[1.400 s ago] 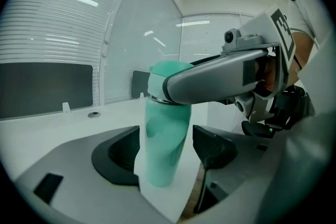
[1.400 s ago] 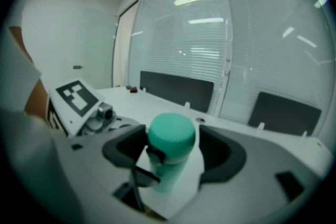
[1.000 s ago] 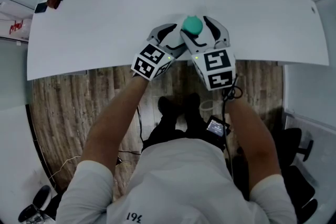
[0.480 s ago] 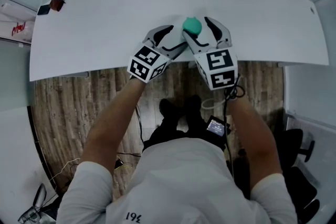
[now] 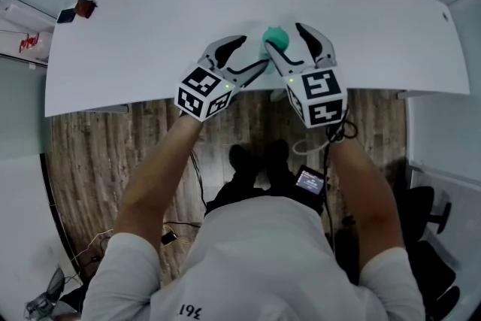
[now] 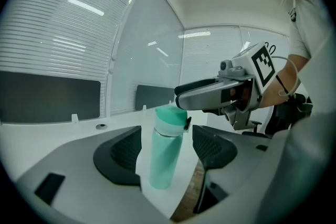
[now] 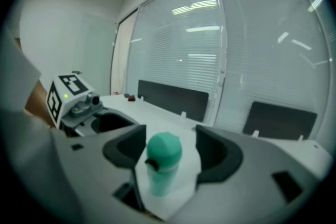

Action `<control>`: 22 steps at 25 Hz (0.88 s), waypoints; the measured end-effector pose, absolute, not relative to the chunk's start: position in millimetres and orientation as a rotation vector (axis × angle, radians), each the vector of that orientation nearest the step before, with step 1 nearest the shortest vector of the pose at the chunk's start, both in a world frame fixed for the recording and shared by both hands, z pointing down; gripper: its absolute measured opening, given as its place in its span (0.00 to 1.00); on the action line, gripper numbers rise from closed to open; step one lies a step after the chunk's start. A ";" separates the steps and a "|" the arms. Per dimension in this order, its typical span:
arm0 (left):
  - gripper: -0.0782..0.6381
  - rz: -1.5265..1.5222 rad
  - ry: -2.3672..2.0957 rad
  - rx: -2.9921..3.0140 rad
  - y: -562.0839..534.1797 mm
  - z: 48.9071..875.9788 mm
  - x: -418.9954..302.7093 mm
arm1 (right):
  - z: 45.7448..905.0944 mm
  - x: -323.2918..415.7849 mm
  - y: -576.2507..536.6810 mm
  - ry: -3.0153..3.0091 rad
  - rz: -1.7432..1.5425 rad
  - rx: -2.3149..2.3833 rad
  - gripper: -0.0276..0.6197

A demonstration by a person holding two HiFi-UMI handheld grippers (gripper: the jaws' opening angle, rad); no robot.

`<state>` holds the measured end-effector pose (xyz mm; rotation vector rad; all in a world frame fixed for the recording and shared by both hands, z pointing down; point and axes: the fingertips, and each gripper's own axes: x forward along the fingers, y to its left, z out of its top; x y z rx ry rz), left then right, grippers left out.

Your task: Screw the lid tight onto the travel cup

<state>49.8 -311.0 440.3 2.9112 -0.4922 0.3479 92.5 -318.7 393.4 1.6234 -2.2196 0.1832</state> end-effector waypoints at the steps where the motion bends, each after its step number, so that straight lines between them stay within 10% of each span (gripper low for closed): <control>1: 0.56 0.335 -0.490 2.912 -310.7 436.3 49.4 | 391.4 92.7 -318.5 -2.224 0.180 1.626 0.52; 22: 0.26 -0.052 -0.487 2.887 -288.3 328.1 23.0 | 333.4 114.0 -288.1 -2.235 0.219 1.771 0.12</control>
